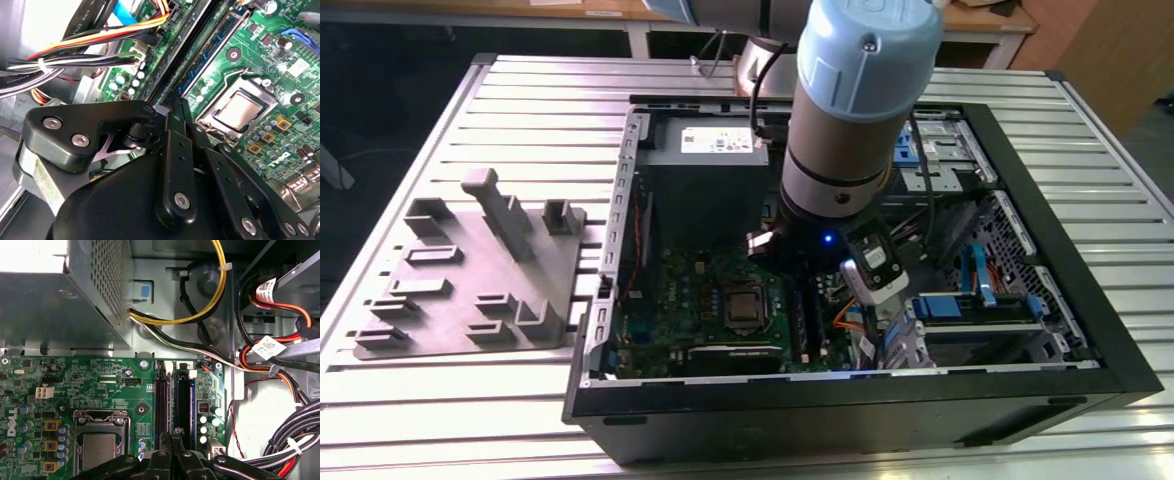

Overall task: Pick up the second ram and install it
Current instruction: 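Insert the second ram into the second slot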

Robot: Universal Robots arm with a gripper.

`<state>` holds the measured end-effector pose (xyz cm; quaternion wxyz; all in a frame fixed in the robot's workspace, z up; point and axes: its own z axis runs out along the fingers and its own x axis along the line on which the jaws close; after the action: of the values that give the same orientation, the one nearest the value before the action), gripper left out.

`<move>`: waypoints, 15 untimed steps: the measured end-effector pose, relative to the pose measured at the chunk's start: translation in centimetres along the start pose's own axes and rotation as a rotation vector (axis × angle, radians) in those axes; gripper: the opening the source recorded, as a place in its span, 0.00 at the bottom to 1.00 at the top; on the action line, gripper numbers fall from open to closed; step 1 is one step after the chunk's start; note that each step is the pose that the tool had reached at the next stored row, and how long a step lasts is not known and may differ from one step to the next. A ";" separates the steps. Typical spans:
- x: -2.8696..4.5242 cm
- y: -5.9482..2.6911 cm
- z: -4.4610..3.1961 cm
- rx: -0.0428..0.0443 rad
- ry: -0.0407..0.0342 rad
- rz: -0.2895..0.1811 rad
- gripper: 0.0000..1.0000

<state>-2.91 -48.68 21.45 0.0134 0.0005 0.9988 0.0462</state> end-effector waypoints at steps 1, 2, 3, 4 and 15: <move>0.00 0.00 0.00 -0.0023 0.0000 0.000 0.11; 0.00 0.00 -0.01 -0.0067 0.0000 0.000 0.11; 0.00 0.00 -0.01 -0.0090 0.0000 0.000 0.11; 0.00 0.00 0.00 -0.0097 0.0000 0.000 0.11; -0.01 0.00 0.08 -0.0110 -0.0002 0.000 0.12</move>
<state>-2.90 -48.68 21.38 0.0136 0.0005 0.9986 0.0517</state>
